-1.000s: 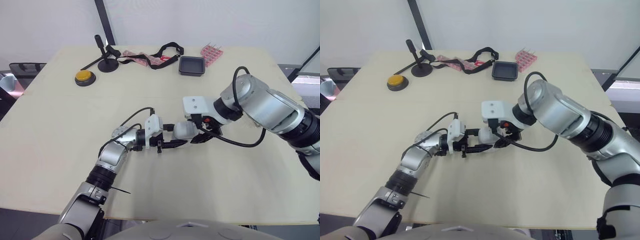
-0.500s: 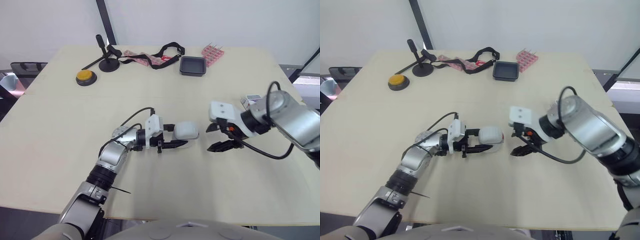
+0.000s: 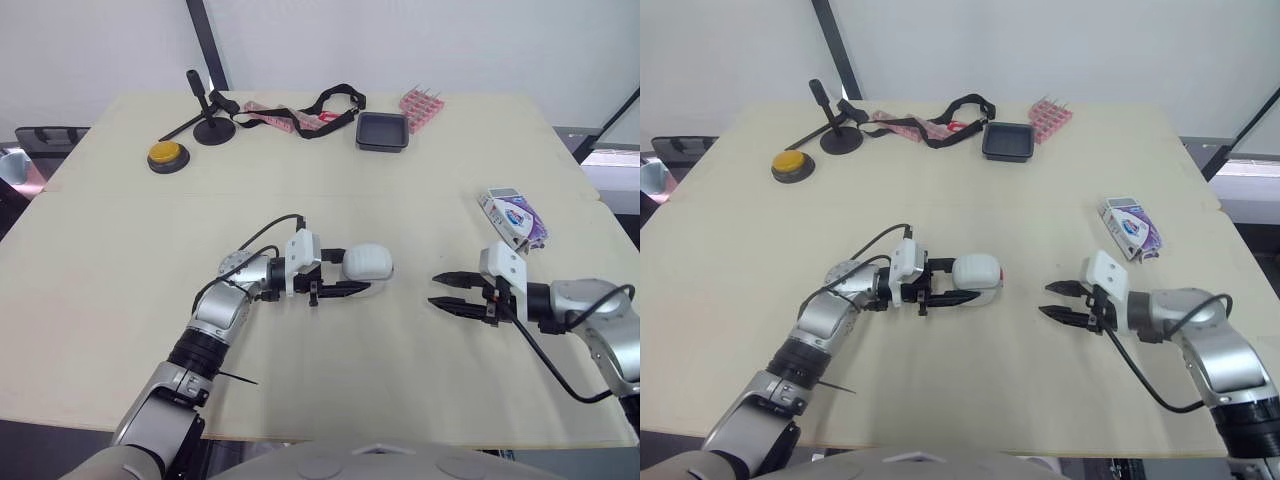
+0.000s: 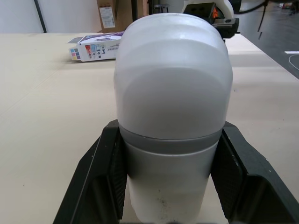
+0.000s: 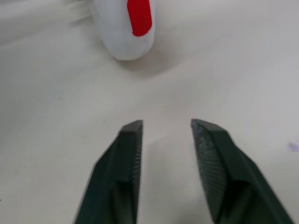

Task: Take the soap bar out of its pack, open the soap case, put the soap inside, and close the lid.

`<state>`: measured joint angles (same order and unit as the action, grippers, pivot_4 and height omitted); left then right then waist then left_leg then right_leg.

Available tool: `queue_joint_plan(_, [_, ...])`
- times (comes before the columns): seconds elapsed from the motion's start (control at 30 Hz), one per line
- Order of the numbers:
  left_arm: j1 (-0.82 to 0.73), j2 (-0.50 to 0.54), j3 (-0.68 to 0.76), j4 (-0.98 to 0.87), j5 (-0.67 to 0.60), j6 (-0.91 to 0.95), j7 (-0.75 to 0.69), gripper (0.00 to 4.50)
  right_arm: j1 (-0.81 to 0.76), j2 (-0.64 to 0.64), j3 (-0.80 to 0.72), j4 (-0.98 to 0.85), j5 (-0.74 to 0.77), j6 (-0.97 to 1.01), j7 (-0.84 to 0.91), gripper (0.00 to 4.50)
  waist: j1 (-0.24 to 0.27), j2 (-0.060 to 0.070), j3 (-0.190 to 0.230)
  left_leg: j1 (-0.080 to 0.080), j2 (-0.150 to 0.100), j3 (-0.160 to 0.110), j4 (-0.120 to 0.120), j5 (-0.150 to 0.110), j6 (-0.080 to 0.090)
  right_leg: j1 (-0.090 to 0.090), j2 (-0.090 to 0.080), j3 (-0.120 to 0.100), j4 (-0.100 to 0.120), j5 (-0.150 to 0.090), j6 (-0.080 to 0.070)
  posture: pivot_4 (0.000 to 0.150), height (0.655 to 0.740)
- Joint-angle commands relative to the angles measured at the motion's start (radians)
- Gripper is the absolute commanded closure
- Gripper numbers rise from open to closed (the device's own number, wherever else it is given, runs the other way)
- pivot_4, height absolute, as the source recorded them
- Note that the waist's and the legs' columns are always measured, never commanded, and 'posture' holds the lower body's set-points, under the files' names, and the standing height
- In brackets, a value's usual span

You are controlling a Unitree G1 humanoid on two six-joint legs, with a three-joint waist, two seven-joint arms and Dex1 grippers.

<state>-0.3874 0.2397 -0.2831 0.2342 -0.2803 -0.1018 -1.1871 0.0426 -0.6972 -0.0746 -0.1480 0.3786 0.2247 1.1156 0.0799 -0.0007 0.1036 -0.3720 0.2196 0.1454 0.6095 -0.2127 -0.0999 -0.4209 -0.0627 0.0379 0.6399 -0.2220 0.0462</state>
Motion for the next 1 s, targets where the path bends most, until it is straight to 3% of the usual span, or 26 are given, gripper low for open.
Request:
queue_joint_plan(0.03, [-0.008, 0.003, 0.01, 0.001, -0.005, -0.006, -0.004, 2.59, 0.019, 0.034, -0.055, 0.077, -0.006, -0.165, -0.001, 4.05, -0.002, 0.0, 0.0, 0.0, 0.0, 0.0, 0.0, 0.0, 0.0, 0.0, 0.0, 0.0, 0.0, 0.0, 0.0, 0.15, 0.74])
queue_joint_plan(0.1, [-0.008, 0.005, 0.013, 0.001, -0.006, -0.005, -0.004, 2.59, 0.026, 0.045, -0.059, 0.116, -0.015, -0.234, 0.002, 4.41, -0.002, 0.0, 0.0, 0.0, 0.0, 0.0, 0.0, 0.0, 0.001, 0.0, 0.0, 0.0, 0.0, 0.0, 0.0, 0.15, 0.74])
queue_joint_plan(0.23, [-0.002, 0.009, 0.018, -0.005, -0.01, -0.004, -0.003, 2.59, 0.019, 0.055, -0.063, 0.156, -0.016, -0.343, 0.008, 4.41, -0.003, 0.0, 0.0, 0.0, 0.0, 0.0, 0.0, 0.0, 0.001, 0.0, 0.0, 0.0, 0.0, 0.0, 0.0, 0.15, 0.74])
queue_joint_plan(0.37, [0.004, 0.01, 0.017, -0.014, -0.013, -0.001, -0.005, 2.59, -0.056, 0.036, -0.07, 0.086, 0.037, -0.315, 0.014, 4.41, -0.009, 0.0, 0.0, 0.0, 0.0, 0.0, 0.0, 0.0, 0.001, 0.0, 0.0, 0.0, 0.0, 0.0, 0.0, 0.15, 0.74])
queue_joint_plan(0.7, [0.009, 0.009, 0.02, -0.032, -0.017, 0.012, -0.003, 2.59, -0.305, 0.026, 0.023, -0.273, 0.208, 0.043, -0.107, 4.41, -0.002, 0.0, 0.0, 0.0, 0.0, -0.001, -0.002, 0.0, 0.001, 0.0, 0.001, -0.001, -0.001, 0.003, 0.005, 0.15, 0.74])
queue_joint_plan(1.0, [0.007, 0.011, 0.022, -0.034, -0.016, 0.015, 0.001, 2.59, -0.411, 0.049, 0.171, -0.359, 0.159, 0.169, -0.161, 4.41, -0.002, 0.0, 0.0, 0.0, 0.0, -0.001, -0.002, 0.0, -0.001, 0.0, 0.001, -0.001, -0.002, 0.003, 0.006, 0.15, 0.74])
